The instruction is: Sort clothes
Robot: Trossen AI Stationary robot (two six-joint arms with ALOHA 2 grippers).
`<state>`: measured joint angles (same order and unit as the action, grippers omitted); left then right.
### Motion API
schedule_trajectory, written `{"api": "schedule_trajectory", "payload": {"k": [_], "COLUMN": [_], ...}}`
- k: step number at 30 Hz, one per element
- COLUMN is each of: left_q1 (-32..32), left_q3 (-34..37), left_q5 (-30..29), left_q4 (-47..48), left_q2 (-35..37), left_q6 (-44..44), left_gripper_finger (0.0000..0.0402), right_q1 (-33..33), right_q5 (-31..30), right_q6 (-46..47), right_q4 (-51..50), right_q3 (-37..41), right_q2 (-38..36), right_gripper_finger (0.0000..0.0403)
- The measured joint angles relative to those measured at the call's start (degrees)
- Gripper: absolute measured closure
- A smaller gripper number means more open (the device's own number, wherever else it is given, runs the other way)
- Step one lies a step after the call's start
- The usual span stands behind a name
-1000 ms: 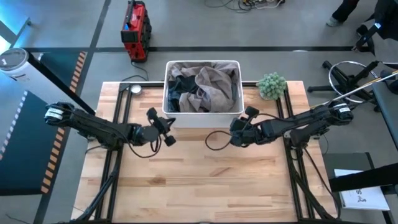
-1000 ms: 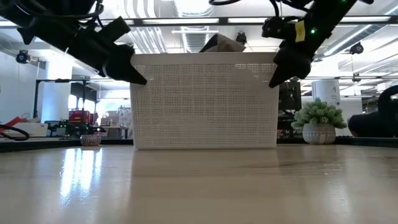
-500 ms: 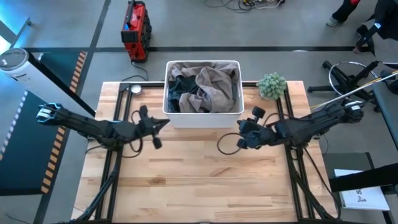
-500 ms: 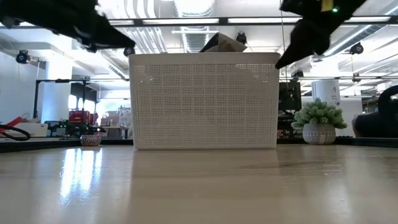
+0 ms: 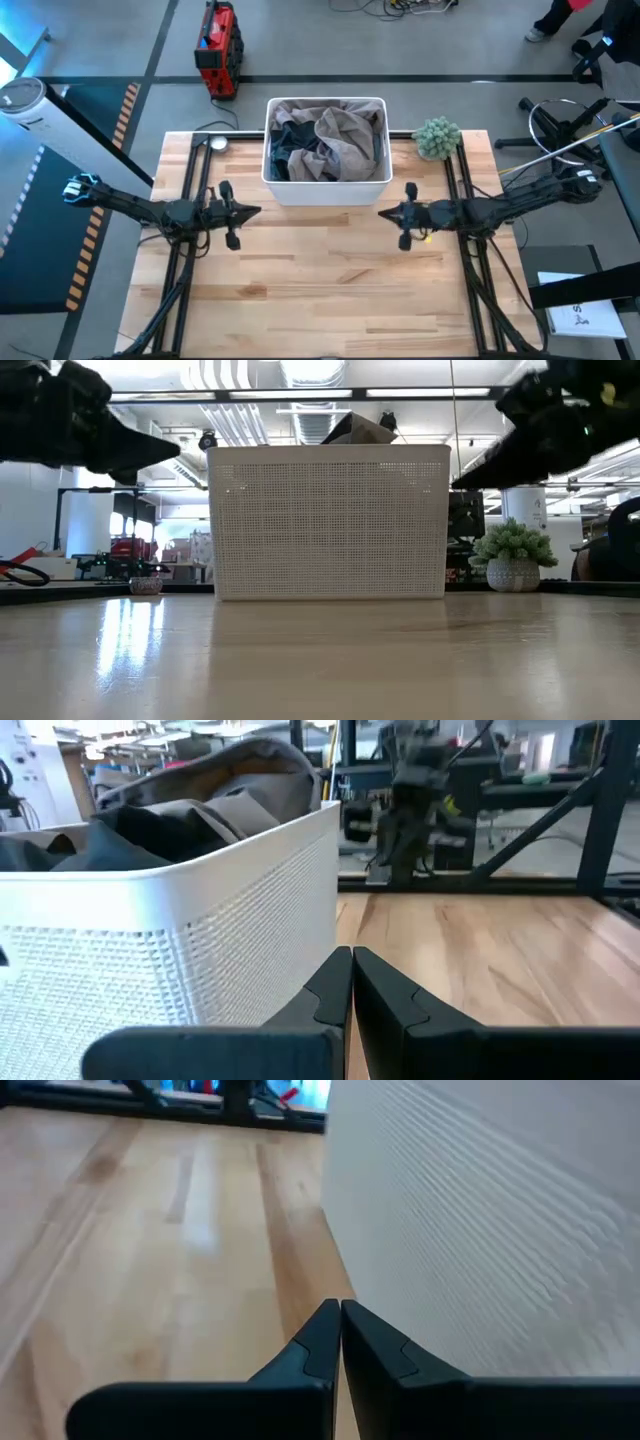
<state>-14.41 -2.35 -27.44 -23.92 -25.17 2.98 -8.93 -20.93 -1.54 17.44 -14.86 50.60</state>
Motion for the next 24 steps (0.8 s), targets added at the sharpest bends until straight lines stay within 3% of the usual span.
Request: {"api": "schedule_trajectory", "payload": {"k": [7, 19, 24], "left_q1": [0.0, 0.0, 0.0], "left_q3": [1.26, -0.07, -1.3], "left_q5": [1.53, 1.11, 0.2], "left_q4": [7.37, 25.09, 29.61], "left_q2": [8.73, 23.58, 25.16], "left_q6": [1.03, -2.29, -1.08], "left_gripper_finger": [0.0402, 0.0402, 0.0402], "right_q1": [7.8, 8.94, 8.93], "right_q5": [9.82, 8.9, 9.14], "right_q6": [-1.29, -2.61, -2.83], "right_q4": [6.44, -12.11, -18.43], "right_q3": [7.93, 10.64, 12.78], "right_q2": [-9.46, -34.53, -47.85], "right_gripper_finger": [0.0403, 0.0403, 0.0403]}}
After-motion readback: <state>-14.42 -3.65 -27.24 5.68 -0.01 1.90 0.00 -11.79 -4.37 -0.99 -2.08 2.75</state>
